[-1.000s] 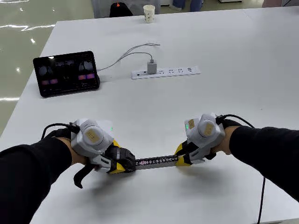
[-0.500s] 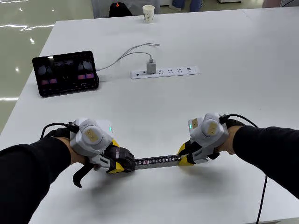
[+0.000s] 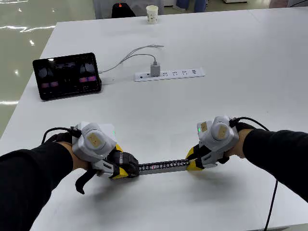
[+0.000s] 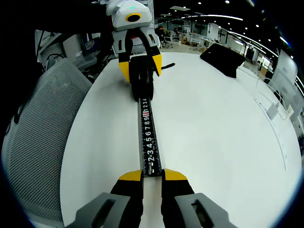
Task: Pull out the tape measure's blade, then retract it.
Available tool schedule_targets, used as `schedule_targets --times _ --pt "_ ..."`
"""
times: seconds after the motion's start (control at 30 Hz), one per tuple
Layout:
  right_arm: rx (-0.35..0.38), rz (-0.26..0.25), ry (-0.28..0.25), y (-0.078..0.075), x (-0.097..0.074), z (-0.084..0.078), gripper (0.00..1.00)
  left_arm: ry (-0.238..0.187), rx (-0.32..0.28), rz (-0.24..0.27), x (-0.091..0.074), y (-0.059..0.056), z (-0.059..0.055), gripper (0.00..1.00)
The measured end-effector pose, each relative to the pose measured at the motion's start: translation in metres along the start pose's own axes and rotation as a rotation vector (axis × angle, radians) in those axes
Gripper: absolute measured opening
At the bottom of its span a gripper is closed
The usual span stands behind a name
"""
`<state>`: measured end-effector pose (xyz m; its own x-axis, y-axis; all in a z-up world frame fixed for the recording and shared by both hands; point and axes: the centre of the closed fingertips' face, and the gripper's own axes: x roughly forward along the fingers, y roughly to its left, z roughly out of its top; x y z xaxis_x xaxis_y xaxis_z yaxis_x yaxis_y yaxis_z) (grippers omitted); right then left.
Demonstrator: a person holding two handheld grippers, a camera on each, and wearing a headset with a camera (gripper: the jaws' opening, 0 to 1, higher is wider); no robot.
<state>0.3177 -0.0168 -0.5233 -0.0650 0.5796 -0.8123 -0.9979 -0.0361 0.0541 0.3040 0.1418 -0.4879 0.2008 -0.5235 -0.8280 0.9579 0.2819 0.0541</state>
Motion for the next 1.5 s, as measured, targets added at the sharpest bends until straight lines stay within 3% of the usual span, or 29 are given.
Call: schedule_targets --times 1.5 --pt "0.024 -0.006 0.029 -0.002 -0.025 -0.03 0.1 -0.001 -0.002 0.002 0.0 0.0 0.0 0.32"
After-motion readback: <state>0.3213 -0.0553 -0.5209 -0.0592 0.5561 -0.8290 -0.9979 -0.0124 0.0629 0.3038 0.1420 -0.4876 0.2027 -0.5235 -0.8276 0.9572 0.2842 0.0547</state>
